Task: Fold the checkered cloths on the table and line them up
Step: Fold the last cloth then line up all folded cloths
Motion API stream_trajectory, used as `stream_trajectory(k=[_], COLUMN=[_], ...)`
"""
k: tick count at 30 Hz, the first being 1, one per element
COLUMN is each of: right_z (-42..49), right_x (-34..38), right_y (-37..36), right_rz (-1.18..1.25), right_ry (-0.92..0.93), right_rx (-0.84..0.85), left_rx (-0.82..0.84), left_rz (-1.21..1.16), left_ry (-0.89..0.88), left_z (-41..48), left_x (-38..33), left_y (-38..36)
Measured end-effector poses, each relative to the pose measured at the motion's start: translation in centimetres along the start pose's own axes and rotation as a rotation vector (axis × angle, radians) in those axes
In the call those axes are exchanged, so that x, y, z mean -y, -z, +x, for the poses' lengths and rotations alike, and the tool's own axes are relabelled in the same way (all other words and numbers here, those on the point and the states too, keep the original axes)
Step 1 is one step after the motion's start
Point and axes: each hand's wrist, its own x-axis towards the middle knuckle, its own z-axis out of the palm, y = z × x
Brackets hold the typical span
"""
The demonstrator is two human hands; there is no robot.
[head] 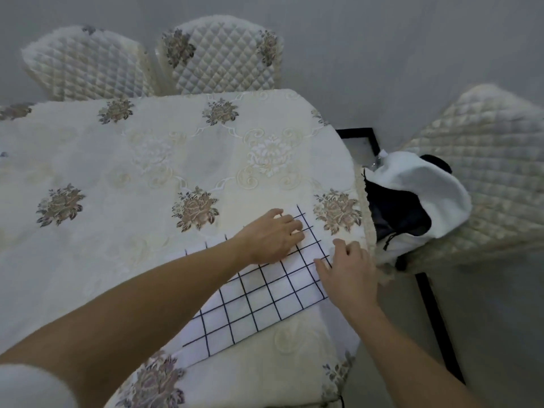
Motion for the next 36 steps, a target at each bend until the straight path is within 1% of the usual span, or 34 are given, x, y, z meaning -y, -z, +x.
stream_trajectory(k=[2,4,7,12,19,22,25,28,31,34,36], right_z=[-0.5,-0.7,-0.4,0.4,1.7,2.4,3.0,4.0,5.7,7.3,8.2], right_x=[-0.3,-0.2,-0.1,0.1,-0.2,-0.7,-1.1,-2.0,-3.3,-4.1,-4.4], right_y=[-0.2,0.0,0.3,0.7,0.1,-0.4,-0.1,1.0,2.1,2.7,2.7], right_rz=[0.006,0.007,0.012,0.119,0.301,0.366,0.412,0.355,0.333,0.319,0.319], right_ry=[-0.04,-0.092,-0.184,-0.293,-0.384,-0.363,-0.28,-0.146,-0.074,-0.056,-0.043], right_rx=[0.015,0.038,0.101,0.179,0.302,0.343,0.361,0.387,0.401,0.373,0.337], left_rx=[-0.003,-0.005,0.016,0.095,0.073,0.081,0.082,0.036,-0.016,-0.03,0.018], left_rz=[0.003,-0.037,-0.113,-0.102,-0.098,-0.107,-0.11,-0.103,-0.091,-0.107,-0.092], left_ry=[-0.094,-0.145,-0.175,-0.23,-0.25,-0.257,-0.252,-0.237,-0.194,-0.118,-0.086], left_z=[2.0,3.4,5.0,5.7,6.0,6.3,6.8,7.4,8.0,8.4,8.7], left_x=[-0.7,-1.1,-1.3,-0.8,-0.2,0.1,0.2,0.5,1.4,2.0,2.4], left_y=[-0.1,-0.3,-0.4,-0.3,-0.7,-0.7,-0.4,-0.6,-1.0,-0.8,-0.8])
